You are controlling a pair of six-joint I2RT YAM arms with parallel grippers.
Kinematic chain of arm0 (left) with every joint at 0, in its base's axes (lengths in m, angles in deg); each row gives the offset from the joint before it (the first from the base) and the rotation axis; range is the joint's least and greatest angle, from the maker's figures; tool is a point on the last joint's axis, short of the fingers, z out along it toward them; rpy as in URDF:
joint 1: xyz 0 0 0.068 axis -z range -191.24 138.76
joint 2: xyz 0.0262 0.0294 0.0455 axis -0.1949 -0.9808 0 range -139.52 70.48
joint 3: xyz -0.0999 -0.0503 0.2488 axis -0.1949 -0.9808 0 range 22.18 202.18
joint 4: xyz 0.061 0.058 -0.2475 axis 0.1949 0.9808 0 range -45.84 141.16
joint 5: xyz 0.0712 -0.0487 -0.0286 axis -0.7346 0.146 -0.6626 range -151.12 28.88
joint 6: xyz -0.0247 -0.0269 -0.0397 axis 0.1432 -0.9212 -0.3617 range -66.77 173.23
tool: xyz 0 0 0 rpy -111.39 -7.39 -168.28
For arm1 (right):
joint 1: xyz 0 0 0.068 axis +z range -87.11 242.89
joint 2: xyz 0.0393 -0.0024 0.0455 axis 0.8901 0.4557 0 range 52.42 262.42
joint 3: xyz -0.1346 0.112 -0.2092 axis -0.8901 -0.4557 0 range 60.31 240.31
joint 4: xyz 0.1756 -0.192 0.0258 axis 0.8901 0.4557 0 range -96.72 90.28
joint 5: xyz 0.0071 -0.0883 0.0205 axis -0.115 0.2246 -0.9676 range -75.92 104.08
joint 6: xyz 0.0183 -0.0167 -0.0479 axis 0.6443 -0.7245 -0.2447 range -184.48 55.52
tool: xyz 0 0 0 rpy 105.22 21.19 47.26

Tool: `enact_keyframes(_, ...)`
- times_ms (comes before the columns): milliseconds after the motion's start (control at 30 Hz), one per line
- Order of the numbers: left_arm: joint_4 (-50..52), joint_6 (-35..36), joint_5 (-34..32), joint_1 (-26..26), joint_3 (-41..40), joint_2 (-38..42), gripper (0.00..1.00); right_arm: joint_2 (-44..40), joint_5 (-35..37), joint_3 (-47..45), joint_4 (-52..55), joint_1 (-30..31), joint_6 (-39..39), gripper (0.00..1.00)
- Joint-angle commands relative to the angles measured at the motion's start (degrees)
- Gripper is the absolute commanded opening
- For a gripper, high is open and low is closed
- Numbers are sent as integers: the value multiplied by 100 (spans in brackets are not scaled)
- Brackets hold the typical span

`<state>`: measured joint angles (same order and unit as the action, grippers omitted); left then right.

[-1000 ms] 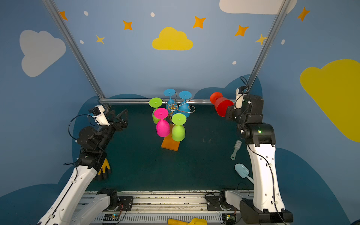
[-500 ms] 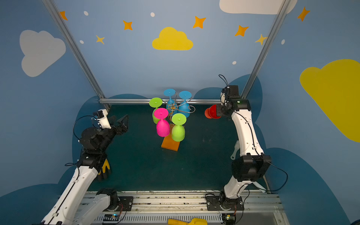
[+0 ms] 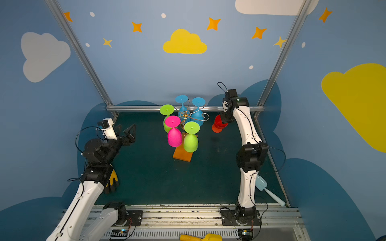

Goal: Take the wine glass off the wine glass rack
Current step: Place the wine glass at the top-right of the table.

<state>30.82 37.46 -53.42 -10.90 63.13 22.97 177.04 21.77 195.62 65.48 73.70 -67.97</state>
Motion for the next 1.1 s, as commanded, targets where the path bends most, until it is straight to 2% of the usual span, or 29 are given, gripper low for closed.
enact_keyframes(0,-63,15,109,-46,-47,66,88,227,141,371,464,49,-74,0)
enact_keyframes(267,-70,-54,136,-96,-53,68,88,560,146,483,573,79,-48,0)
enact_keyframes(800,-69,-97,197,-171,-63,84,88,648,-30,481,492,55,9,0)
enact_keyframes(1067,-72,-127,223,-192,-74,101,89,618,-295,481,440,1,105,4)
